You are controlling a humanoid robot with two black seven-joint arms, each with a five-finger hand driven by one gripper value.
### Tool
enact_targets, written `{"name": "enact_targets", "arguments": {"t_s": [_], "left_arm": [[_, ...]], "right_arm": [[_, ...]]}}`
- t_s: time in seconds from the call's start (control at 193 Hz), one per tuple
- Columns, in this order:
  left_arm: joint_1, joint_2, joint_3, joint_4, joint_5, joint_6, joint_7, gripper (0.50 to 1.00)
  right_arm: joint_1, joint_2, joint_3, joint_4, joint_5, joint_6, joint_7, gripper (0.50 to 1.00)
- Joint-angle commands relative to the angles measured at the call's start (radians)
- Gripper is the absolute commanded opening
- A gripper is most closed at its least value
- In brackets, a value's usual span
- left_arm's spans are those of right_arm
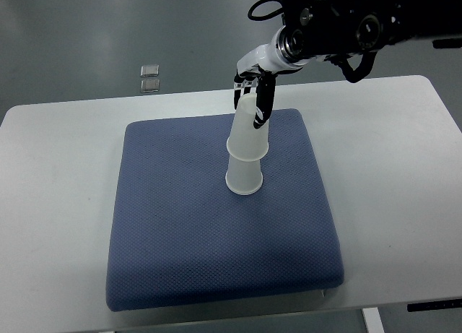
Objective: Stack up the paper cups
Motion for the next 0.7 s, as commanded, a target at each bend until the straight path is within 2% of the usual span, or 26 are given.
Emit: {"name": "enact_targets", "arguments": {"t_s": [0.0, 0.694], "left_arm": [[0.000, 0.000, 0.000, 0.001, 0.000, 0.000, -0.001, 1.000], [0.001, 0.000, -0.001, 0.001, 0.000, 0.000, 0.000, 1.000]], "right_arm": [[-0.003, 0.000, 0.000, 0.000, 0.000, 0.000, -0.001, 0.793], [-0.040, 0.000, 0.014, 0.000, 0.000, -0.033, -0.001, 0.805]]}}
